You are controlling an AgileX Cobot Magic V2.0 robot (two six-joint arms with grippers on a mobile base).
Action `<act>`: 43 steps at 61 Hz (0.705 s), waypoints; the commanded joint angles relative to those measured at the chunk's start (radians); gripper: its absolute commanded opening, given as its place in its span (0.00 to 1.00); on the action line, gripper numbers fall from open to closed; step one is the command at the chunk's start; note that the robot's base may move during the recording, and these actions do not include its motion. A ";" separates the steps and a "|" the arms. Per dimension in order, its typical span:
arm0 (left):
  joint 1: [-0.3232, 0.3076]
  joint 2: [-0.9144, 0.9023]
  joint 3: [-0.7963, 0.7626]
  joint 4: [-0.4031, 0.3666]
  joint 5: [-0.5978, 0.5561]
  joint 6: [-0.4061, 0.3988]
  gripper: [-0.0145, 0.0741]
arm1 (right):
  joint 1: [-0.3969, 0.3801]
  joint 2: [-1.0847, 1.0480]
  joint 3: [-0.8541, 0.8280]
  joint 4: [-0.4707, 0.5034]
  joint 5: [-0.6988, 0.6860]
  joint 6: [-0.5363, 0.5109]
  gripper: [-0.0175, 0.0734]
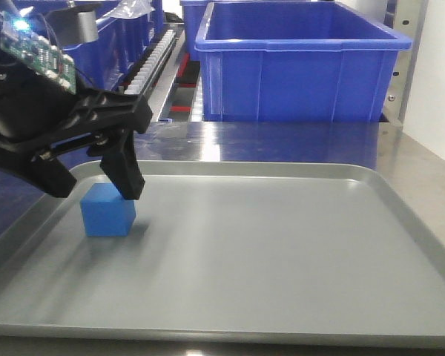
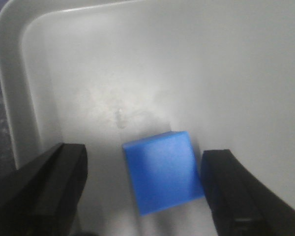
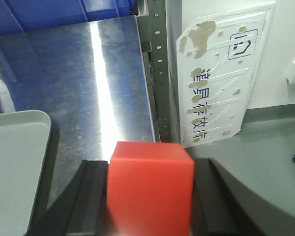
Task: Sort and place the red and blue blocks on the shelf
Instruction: 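Move the left gripper down over the blue cube, then close the left gripper on the blue cube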
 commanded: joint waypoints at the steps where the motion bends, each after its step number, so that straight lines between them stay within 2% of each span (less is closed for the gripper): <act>1: -0.008 -0.019 -0.034 0.001 -0.043 -0.013 0.77 | -0.007 0.000 -0.028 -0.012 -0.075 -0.010 0.25; 43: -0.008 0.007 -0.034 0.001 -0.043 -0.013 0.76 | -0.007 0.000 -0.028 -0.012 -0.075 -0.010 0.25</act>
